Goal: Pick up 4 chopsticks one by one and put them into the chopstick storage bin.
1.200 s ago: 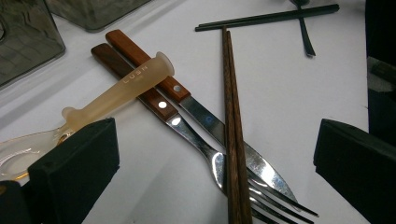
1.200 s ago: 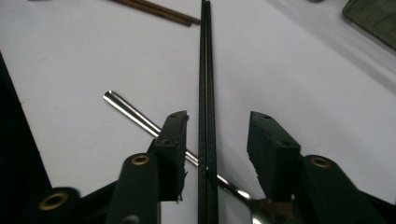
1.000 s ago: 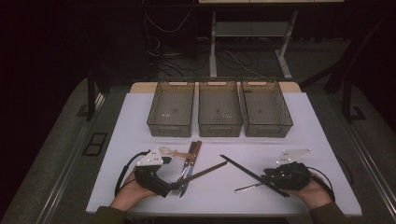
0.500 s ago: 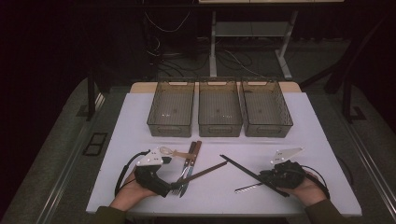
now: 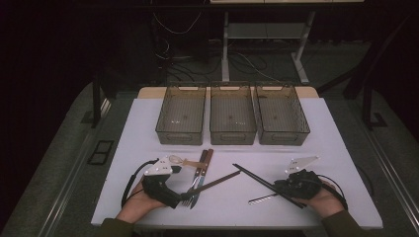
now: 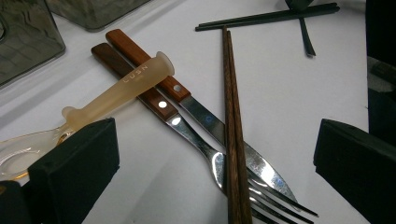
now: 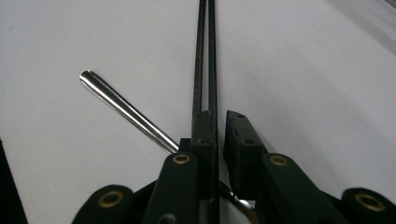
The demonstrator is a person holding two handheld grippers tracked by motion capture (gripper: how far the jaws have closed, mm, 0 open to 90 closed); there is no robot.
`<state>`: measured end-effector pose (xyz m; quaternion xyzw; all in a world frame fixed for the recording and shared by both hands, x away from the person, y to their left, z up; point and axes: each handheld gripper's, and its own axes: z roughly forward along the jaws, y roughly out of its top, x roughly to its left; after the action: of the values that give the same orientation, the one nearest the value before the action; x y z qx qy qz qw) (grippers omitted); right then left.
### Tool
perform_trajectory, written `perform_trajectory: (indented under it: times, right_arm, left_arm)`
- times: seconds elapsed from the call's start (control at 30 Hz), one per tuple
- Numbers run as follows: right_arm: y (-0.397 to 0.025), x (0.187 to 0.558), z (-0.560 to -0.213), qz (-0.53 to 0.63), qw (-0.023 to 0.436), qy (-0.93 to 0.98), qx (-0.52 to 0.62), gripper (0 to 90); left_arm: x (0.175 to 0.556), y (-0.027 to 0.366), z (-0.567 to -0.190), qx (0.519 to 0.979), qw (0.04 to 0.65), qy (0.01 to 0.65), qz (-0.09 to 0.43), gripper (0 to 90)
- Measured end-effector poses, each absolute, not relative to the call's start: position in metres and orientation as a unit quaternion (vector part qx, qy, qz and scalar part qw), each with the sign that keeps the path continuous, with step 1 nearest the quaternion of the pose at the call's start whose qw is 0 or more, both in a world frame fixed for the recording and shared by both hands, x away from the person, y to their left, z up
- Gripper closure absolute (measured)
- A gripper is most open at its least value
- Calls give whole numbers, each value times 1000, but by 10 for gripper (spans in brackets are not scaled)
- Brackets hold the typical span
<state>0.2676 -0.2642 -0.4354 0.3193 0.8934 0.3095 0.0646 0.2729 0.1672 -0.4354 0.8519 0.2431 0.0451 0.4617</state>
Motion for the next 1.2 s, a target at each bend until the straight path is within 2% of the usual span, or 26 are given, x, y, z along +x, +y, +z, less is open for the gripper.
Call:
perform_trajectory:
  times: [0.47,0.67,1.2]
  right_arm:
    - [-262,269,-439,299,70,897,318,817]
    - [-261,268,-439,297,76,899,314,845]
    - [-261,270,-438,294,67,894,330,859]
  left_arm:
    - [273,167,-435,853,461,241,46,0]
    - [273,167,-435,853,461,240,45,0]
    - [273,167,-435,853,460,240,45,0]
